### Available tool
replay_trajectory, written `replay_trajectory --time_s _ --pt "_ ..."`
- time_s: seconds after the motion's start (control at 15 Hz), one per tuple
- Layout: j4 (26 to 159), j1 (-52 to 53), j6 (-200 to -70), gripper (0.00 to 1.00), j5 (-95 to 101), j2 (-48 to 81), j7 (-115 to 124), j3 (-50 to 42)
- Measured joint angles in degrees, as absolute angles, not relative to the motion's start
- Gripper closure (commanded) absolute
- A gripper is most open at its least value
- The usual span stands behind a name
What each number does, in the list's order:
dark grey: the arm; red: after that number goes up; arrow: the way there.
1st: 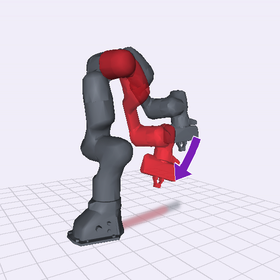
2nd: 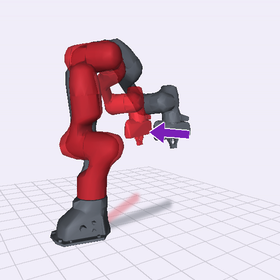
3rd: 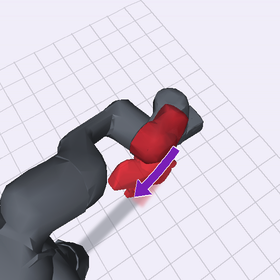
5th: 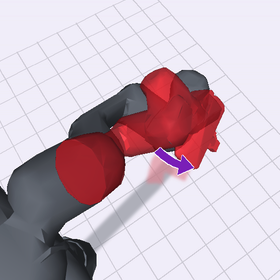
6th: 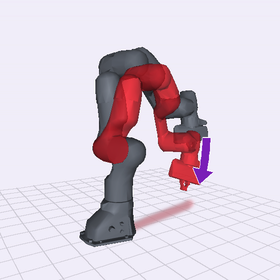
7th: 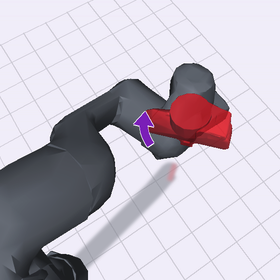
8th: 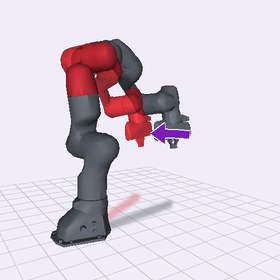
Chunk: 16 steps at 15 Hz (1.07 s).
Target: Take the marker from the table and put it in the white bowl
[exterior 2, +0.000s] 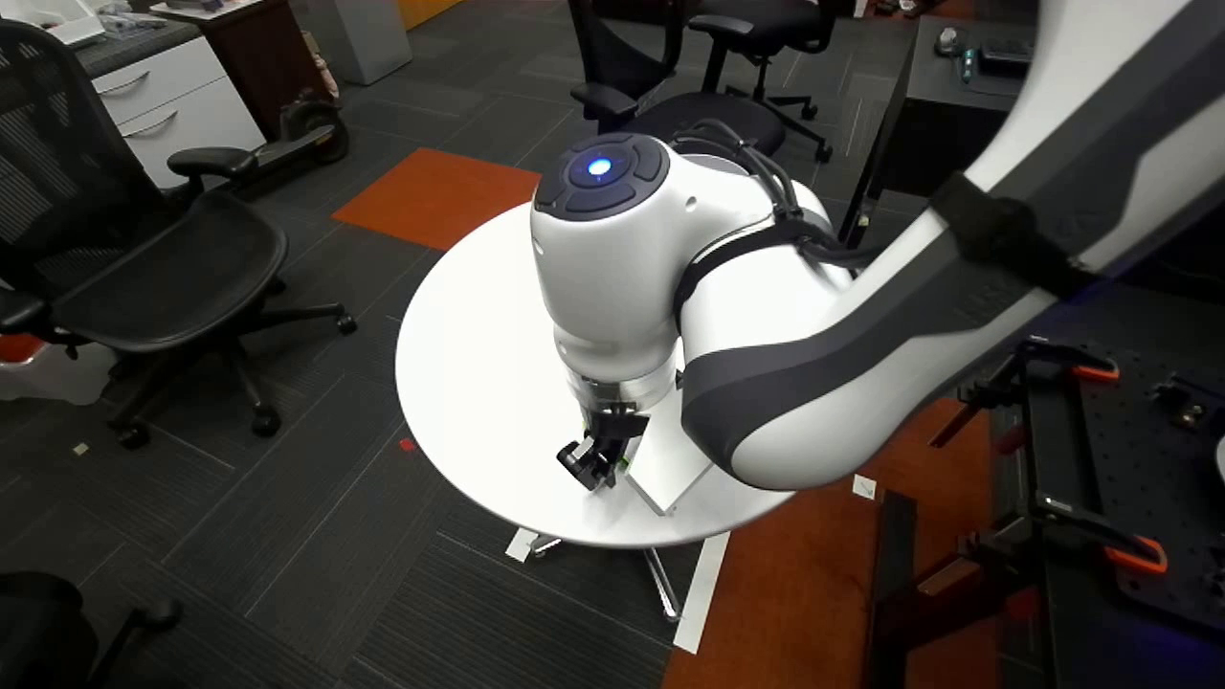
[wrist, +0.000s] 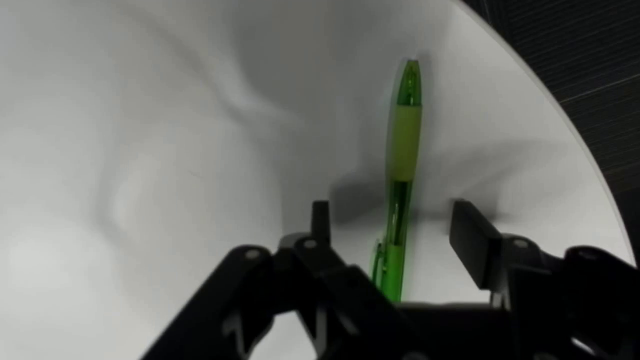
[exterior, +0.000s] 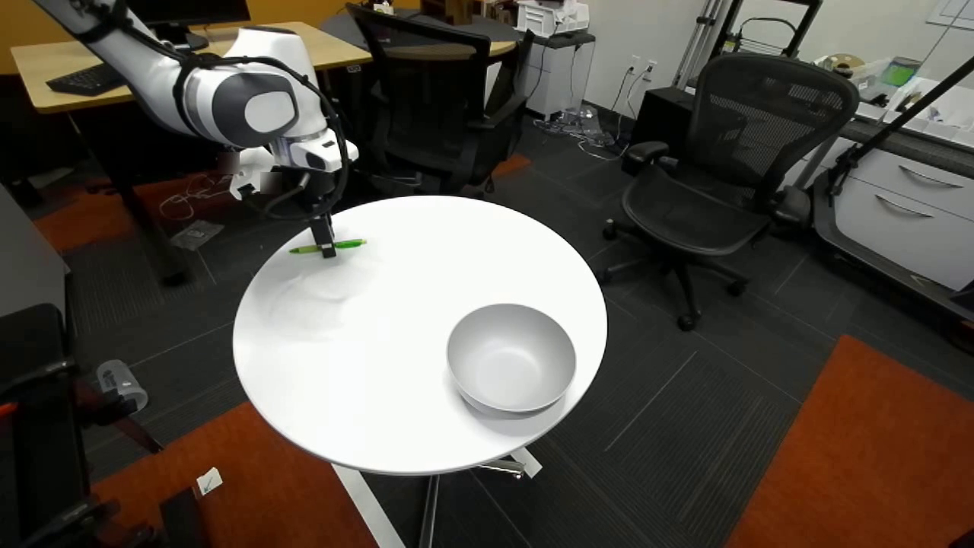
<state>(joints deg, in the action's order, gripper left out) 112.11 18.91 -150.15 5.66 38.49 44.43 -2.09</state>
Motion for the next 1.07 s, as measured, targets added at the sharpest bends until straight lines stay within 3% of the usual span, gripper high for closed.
replay_trajectory --time_s 0.27,0.33,1.07 --pt "111.6 19.5 -150.2 0.97 5.6 38.9 44.4 -2.7" --pt "111.5 19.5 -150.2 1.00 5.6 38.9 44.4 -2.7" --pt "112.7 19.6 -150.1 0.97 6.6 32.7 44.4 -7.6"
